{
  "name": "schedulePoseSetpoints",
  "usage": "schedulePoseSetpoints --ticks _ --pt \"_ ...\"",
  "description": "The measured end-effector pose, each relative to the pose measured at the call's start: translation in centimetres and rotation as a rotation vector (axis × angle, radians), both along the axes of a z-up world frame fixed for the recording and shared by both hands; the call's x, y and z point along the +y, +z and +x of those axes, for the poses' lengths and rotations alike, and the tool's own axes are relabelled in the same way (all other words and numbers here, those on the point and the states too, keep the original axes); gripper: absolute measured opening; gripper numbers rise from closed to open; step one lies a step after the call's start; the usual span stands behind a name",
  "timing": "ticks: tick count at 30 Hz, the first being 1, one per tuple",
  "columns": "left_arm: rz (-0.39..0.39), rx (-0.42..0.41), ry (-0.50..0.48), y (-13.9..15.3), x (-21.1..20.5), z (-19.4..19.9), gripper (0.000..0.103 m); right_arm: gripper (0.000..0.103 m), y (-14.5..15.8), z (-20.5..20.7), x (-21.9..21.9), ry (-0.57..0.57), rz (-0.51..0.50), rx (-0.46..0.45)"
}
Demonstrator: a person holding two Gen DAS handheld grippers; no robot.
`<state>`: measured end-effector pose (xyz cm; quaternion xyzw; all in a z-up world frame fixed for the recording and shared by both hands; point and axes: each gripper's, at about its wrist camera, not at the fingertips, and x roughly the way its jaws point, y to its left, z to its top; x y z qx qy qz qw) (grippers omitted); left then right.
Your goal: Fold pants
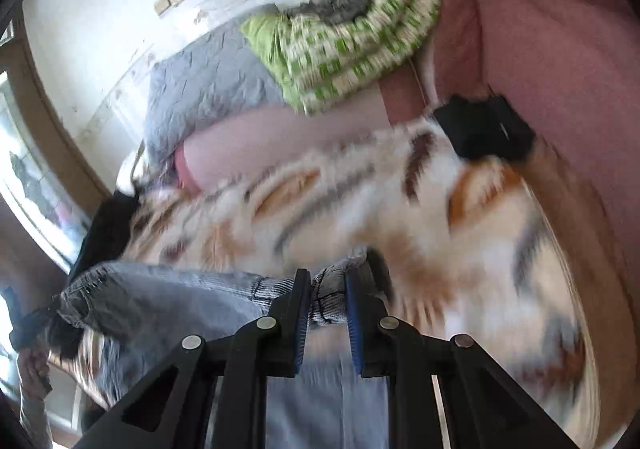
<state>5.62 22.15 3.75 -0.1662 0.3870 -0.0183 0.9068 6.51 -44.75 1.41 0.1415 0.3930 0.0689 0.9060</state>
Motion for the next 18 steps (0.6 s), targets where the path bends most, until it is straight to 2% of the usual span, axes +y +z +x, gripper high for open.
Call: schedulePoseSetpoints --ticks 2,3,4,5,8,9,10,11,12,13,16,18 --pt "0.018 0.056 -0.017 -2.7 1.2 -2.6 0.014 0.020 -4.0 -3.1 0.0 0.046 0.027 0.116" --pt "0.016 0.125 -0.025 -4.3 2.0 -3.6 0.016 0.020 -6.3 -4.7 -0.1 0.051 0.026 0.191" --pt "0.020 0.171 -0.008 -5.3 2.7 -4.2 0.018 0.022 -8.0 -6.1 -0.6 0.029 0.017 0.254" --pt "0.071 0.188 0.050 -5.7 3.7 -5.1 0.017 0.023 -8.6 -7.0 -1.1 -0.007 0.012 0.270" --pt "0.153 0.148 0.116 -3.8 4.7 -5.8 0.018 0.043 -6.8 -9.0 -2.3 -0.095 0.024 0.202" --pt "0.162 0.120 0.117 -2.8 4.5 -5.8 0.020 0.058 -5.8 -9.2 -2.3 -0.116 0.021 0.174" --pt "0.170 0.095 0.105 -2.0 4.1 -5.6 0.026 0.072 -4.7 -9.2 -2.0 -0.124 0.023 0.144" --pt "0.178 0.061 0.076 -0.8 2.9 -5.2 0.038 0.075 -4.0 -9.0 -1.6 -0.116 0.037 0.136" --pt "0.178 0.045 0.060 -0.3 2.0 -5.0 0.045 0.076 -3.5 -8.3 -1.0 -0.093 0.086 0.147" --pt "0.172 0.023 0.037 0.1 0.7 -4.5 0.056 0.076 -3.5 -7.7 -0.9 -0.083 0.137 0.167" --pt "0.182 -0.012 -0.020 -0.4 -3.5 -3.4 0.058 0.076 -5.7 -6.0 -0.6 -0.136 0.367 0.277" --pt "0.192 0.019 -0.030 -2.4 -5.6 -2.3 0.058 0.075 -7.0 -5.6 -0.3 -0.158 0.448 0.318"
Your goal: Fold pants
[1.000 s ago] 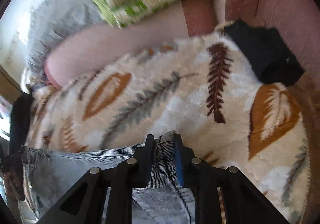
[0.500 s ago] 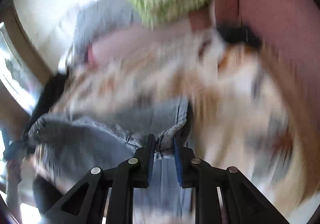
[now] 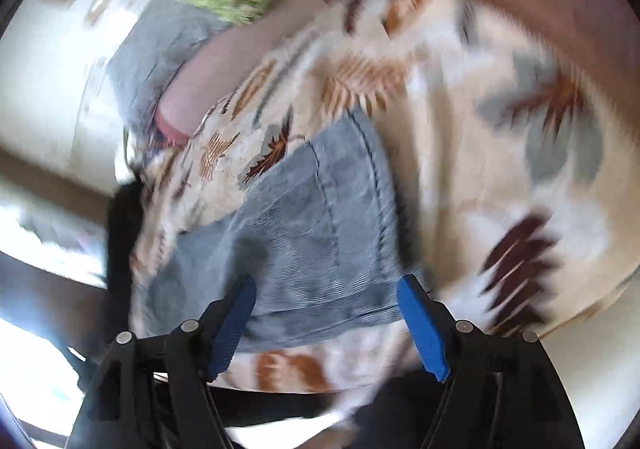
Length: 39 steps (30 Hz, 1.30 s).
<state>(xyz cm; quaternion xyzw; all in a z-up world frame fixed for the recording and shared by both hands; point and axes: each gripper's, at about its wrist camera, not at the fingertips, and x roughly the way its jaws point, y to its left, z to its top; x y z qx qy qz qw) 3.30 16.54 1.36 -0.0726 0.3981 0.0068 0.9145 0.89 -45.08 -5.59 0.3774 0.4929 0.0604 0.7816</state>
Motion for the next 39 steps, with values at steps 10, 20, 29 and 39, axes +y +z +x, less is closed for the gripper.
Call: schedulePoseSetpoints --ticks 10,20,29,39 --pt "0.053 0.125 0.045 -8.6 -2.6 2.1 0.061 0.011 -5.5 1.5 0.7 -0.152 -0.012 0.102" --pt "0.081 0.147 0.021 -8.5 -1.2 2.6 0.069 0.020 -4.9 -0.2 0.7 0.022 -0.206 0.200" --pt "0.137 0.067 -0.038 -4.5 -2.9 0.5 0.069 0.054 4.1 -0.6 2.9 0.006 -0.373 -0.069" --pt "0.223 0.106 0.060 -3.7 -1.8 0.5 0.079 0.054 -0.3 3.6 3.8 0.103 -0.295 0.072"
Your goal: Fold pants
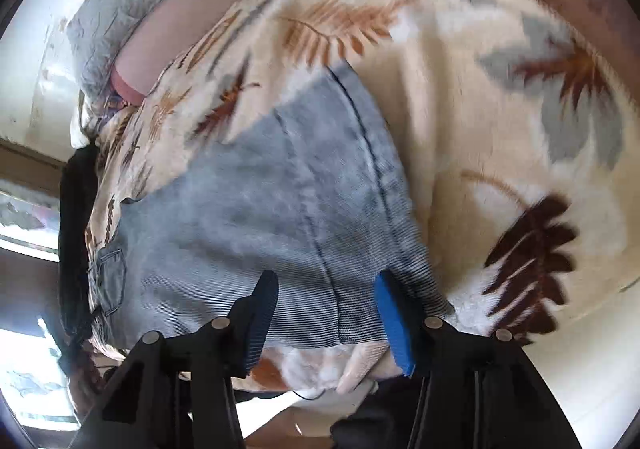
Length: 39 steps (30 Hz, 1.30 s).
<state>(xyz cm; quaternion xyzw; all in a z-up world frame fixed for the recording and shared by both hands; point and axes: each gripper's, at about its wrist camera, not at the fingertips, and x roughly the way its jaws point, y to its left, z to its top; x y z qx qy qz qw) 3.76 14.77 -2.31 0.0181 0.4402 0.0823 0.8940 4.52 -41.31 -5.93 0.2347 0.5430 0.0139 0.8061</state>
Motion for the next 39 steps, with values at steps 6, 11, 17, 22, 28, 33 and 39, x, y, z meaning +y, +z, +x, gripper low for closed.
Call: schedulePoseSetpoints --ticks 6,11,17,22,28,33,39 --pt "0.013 -0.023 -0.078 -0.9 -3.3 0.5 0.079 0.061 5.9 6.6 11.1 0.276 -0.010 -0.164" --pt "-0.096 0.050 0.022 -5.5 -0.5 0.8 0.088 0.061 4.6 13.6 24.0 0.562 0.005 -0.156" --pt "-0.090 0.025 0.006 -5.6 -0.4 0.6 0.090 0.055 -0.8 22.0 34.8 0.694 -0.085 -0.048" --pt "-0.092 0.011 -0.007 -5.8 -0.2 0.9 0.091 0.004 -2.3 22.5 37.6 0.744 -0.202 -0.070" --pt "-0.070 0.005 0.005 -5.8 -0.5 1.2 0.093 0.022 -3.1 22.1 35.1 0.622 -0.252 -0.109" --pt "-0.071 0.000 0.017 -5.8 -0.5 1.2 0.093 0.058 2.4 15.6 26.7 0.453 -0.078 -0.231" --pt "-0.068 -0.001 0.037 -5.4 -0.5 1.1 0.093 0.061 1.9 9.4 12.4 0.256 0.109 -0.122"
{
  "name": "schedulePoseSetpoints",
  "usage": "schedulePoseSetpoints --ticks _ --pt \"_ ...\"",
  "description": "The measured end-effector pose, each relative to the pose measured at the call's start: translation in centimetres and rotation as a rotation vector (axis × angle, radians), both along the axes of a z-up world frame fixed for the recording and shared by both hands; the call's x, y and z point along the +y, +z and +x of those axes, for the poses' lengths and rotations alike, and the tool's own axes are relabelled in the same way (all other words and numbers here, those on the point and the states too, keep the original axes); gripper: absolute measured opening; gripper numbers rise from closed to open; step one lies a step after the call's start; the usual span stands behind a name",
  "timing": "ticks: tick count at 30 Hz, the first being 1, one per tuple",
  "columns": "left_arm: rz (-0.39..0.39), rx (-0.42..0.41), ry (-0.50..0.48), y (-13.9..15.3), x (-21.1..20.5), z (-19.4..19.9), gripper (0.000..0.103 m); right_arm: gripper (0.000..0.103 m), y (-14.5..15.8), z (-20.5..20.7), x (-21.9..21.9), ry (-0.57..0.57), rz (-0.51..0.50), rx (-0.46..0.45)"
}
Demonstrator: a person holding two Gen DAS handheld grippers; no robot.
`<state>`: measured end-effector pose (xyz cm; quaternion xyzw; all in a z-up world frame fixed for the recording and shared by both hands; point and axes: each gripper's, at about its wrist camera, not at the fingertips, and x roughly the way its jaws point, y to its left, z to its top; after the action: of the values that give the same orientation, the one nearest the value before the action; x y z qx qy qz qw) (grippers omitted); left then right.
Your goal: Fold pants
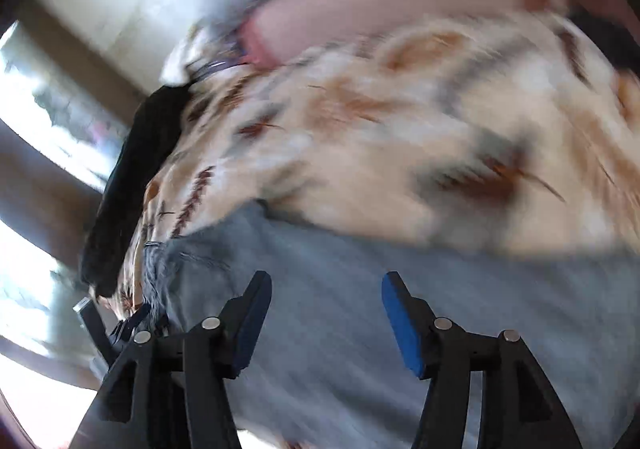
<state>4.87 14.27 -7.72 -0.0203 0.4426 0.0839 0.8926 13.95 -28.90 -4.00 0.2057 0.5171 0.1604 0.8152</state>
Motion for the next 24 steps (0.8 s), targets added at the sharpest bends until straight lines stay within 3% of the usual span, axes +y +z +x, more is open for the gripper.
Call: schedulePoseSetpoints --ticks 3,6,8,11,13,18,20,21,22,24 --pt "0.065 -0.038 0.033 1.3 -0.3 -0.4 0.093 0.061 -2.1 -0.3 -7.4 -0.084 0.078 0.050" --pt "0.105 -0.075 0.048 2.7 -1.1 -1.1 0.093 0.059 -5.3 1.6 -13.6 -0.222 0.015 0.082" --pt "0.093 -0.092 0.026 3.6 -2.2 -1.6 0.093 0.058 -5.9 2.0 -16.4 -0.288 0.180 0.037" --pt "0.091 -0.107 -0.019 4.5 -4.1 -1.8 0.093 0.059 -3.7 0.4 -16.7 -0.294 0.207 -0.037" --pt "0.063 -0.119 -0.077 4.8 -6.0 -1.7 0.093 0.065 -2.2 -1.9 -16.3 -0.295 0.164 -0.065" --pt "0.004 -0.125 -0.219 4.7 -11.4 -0.6 0.093 0.070 -1.6 -7.8 -15.0 -0.236 0.227 -0.019" --pt "-0.012 -0.109 -0.261 4.0 -13.0 -0.3 0.093 0.080 -3.2 -8.6 -14.5 -0.240 0.179 0.035" --pt "-0.006 -0.081 -0.282 3.1 -13.8 0.2 0.093 0.083 -4.6 -8.6 -14.7 -0.242 0.106 0.089" --pt "0.014 -0.037 -0.293 1.9 -14.5 0.8 0.093 0.083 -6.0 -8.5 -15.2 -0.245 0.121 0.091" --pt "0.108 0.092 -0.321 -1.5 -15.8 2.1 0.093 0.083 -5.0 -8.9 -15.9 -0.295 0.171 0.071"
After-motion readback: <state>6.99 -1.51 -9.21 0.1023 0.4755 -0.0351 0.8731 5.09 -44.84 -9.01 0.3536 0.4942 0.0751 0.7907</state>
